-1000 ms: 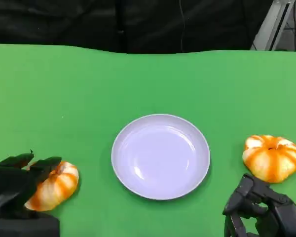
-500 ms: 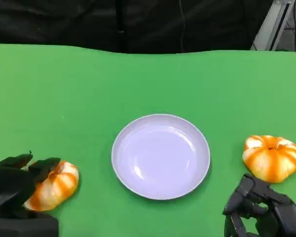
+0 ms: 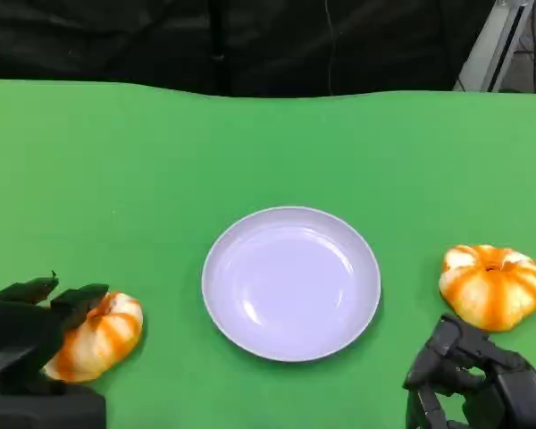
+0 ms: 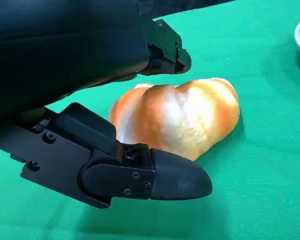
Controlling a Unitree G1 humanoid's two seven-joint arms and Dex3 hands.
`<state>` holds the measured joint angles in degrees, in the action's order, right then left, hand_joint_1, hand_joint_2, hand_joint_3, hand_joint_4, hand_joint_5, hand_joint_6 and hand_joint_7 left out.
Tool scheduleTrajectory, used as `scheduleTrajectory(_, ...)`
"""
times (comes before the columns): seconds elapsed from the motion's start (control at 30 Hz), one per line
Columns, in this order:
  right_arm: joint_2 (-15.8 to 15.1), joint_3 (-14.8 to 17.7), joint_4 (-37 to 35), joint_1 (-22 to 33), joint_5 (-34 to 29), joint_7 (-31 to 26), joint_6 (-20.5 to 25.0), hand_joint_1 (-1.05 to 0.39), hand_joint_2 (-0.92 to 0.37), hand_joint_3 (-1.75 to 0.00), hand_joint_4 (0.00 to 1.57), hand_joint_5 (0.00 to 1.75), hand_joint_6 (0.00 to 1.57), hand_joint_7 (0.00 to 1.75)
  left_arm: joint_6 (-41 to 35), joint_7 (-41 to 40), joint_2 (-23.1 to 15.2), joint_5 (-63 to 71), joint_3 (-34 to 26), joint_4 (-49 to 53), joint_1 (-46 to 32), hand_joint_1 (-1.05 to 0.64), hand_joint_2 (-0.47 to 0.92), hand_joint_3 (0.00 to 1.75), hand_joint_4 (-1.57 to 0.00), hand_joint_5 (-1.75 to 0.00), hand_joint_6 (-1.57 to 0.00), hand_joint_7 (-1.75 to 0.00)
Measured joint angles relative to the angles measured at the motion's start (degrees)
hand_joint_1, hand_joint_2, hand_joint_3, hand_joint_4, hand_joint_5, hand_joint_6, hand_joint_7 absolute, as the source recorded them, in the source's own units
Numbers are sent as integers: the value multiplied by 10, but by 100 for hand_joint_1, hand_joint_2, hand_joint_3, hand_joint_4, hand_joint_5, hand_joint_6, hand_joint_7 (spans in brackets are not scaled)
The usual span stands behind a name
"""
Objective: Grasp the bread from the table and place it into the plate.
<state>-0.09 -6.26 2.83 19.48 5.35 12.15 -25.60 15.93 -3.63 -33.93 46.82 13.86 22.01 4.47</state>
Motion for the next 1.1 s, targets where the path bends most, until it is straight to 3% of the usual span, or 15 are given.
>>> scheduleTrajectory(1.1,0,0,0,0,0,0,0,-16,-62,-110,81,175,75,155,0,-1,0,0,0,2,2,-105,92,45,-17,0,-22,0)
